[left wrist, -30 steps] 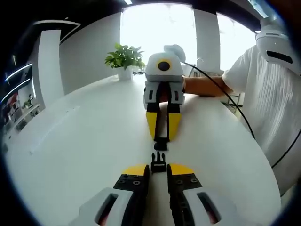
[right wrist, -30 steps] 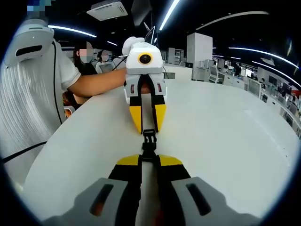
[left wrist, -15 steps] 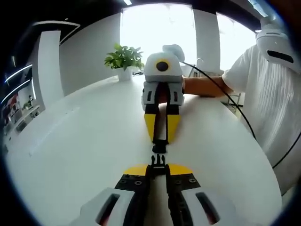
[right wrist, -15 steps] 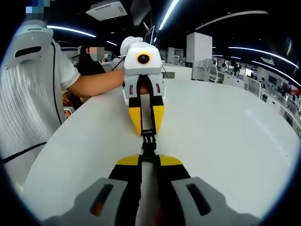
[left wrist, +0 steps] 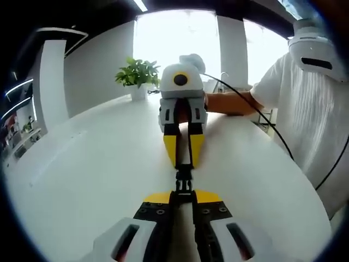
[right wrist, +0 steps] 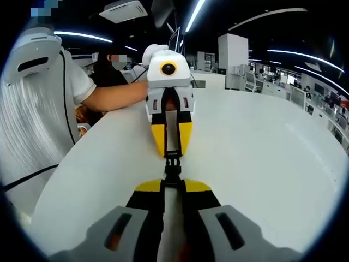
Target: Snap the two parts of the plastic buckle together until the buckle closes and remains connected.
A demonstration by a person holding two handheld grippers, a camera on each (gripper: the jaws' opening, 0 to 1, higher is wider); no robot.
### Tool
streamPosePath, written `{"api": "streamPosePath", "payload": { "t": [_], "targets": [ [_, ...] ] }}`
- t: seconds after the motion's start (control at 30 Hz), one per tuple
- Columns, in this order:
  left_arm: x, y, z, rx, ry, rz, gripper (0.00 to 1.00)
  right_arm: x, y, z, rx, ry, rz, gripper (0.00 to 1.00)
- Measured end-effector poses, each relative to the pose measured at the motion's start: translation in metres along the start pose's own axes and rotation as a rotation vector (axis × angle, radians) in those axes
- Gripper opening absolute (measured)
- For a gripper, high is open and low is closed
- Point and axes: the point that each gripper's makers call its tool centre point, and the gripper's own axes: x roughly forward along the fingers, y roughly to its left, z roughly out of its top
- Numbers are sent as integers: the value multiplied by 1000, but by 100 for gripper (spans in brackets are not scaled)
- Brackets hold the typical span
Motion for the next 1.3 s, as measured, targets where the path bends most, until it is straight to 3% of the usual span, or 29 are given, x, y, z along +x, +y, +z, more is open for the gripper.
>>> {"api": "streamPosePath", "payload": {
  "t": [1.3],
  "targets": [
    [7,2,1,1,26,-2,9,7,-2,2,-22,0,14,10]
  ]
}}
